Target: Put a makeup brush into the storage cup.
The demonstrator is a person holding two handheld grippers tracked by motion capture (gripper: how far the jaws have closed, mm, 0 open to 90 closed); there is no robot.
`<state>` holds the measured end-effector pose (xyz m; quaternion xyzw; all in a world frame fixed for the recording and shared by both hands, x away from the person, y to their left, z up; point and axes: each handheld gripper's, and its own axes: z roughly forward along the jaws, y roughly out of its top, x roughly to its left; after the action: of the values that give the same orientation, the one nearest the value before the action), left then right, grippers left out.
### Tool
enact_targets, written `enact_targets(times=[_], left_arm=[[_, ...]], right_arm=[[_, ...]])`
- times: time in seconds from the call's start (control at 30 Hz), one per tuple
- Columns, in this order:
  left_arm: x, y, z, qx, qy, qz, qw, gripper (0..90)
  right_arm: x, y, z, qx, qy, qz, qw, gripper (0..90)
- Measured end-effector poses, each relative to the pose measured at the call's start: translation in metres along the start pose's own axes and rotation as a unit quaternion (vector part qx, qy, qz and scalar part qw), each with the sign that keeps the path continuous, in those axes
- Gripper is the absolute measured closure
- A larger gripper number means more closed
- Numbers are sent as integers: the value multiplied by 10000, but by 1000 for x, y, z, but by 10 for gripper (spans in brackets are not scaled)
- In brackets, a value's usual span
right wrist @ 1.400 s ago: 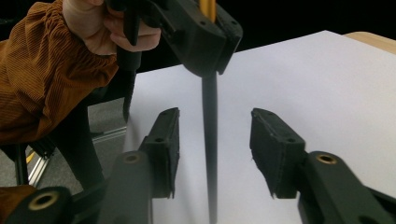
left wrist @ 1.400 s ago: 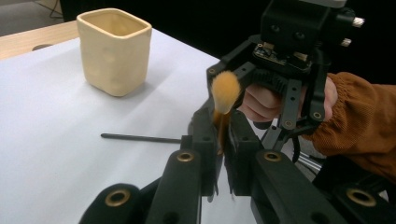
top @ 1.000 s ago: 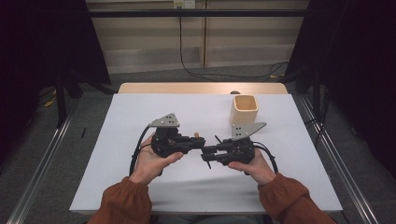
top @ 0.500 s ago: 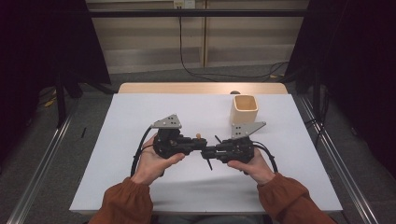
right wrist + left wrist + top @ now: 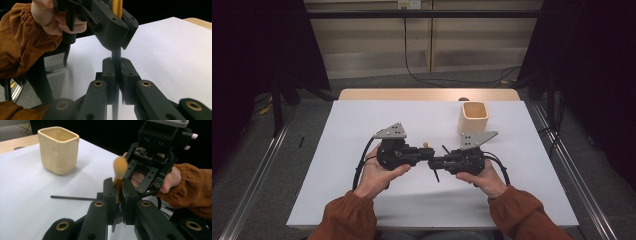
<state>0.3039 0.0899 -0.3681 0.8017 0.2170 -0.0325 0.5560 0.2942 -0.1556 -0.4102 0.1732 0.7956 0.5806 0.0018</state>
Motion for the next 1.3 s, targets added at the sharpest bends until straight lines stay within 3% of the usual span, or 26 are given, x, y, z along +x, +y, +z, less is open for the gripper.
enact_targets(times=[0.43, 0.5, 0.67, 0.87, 0.97, 1.07, 1.3], left_arm=[[1, -4, 1, -175, 9, 18, 9998, 829], [2, -5, 0, -215, -75, 17, 9997, 793], [2, -7, 3, -299, -5, 63, 9995, 735], [2, -8, 2, -312, 216, 99, 9992, 574], [1, -8, 3, -403, 342, 79, 9986, 396], [-1, -9, 4, -414, 337, 143, 9985, 357], [-1, -12, 1, -519, 615, 192, 9966, 125]], right_arm=[[1, 1, 0, 19, -81, 5, 10000, 837], [1, 1, -1, 28, -104, 5, 9999, 837], [0, 1, -3, 22, -152, 10, 9999, 837], [-1, 1, -4, -7, -168, 10, 9999, 836], [-1, 1, -4, -9, -186, 12, 9998, 837], [-1, 1, -5, -15, -189, 10, 9998, 837], [-1, 0, -5, -13, -206, 11, 9998, 837]])
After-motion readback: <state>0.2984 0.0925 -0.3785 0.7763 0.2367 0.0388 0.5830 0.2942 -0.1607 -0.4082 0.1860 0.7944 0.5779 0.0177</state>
